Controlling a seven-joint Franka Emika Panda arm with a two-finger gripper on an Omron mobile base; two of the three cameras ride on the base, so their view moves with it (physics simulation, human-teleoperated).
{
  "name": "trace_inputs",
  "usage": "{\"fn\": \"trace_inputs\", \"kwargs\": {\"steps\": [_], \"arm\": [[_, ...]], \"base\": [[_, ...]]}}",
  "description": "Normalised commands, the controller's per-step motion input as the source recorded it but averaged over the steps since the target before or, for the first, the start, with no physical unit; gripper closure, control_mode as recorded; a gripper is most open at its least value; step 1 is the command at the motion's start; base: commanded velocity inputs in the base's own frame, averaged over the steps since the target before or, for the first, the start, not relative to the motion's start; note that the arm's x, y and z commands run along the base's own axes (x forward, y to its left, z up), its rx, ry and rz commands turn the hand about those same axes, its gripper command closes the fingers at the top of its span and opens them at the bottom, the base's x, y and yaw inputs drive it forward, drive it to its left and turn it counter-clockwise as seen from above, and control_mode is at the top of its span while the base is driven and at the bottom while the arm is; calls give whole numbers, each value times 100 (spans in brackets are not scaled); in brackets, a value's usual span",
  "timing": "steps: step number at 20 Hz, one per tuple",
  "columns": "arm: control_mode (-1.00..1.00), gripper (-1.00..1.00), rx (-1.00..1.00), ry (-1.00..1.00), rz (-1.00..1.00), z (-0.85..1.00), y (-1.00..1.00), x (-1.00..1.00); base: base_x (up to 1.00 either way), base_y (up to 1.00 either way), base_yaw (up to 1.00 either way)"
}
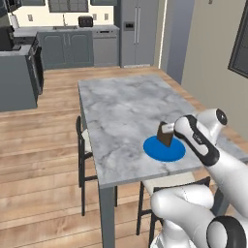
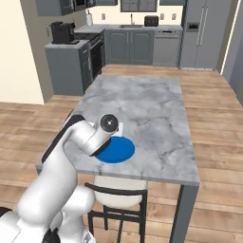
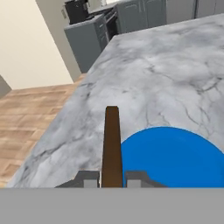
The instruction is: Start the toaster. Once the lever pops up, take the bread to the plate on the dining counter.
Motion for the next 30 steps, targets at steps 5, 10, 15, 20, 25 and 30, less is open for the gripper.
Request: {"fn": "trace_inputs", "kwargs": {"steps": [5, 10, 15, 20, 25, 30], "arm": [[-100, 100, 0, 1, 0, -1, 0, 22], [-100, 100, -6, 2, 0, -7, 0, 24], [-100, 100, -10, 0, 0, -22, -1, 7], [-100, 100, -9, 0, 0, -35, -1, 0], [-100, 100, -7, 0, 0, -43, 1, 0], [-100, 100, -1, 0, 0, -28, 1, 0]], "base": [[0, 0, 0], [0, 0, 0], [0, 0, 0], [0, 0, 0], [0, 0, 0], [0, 0, 0]]}}
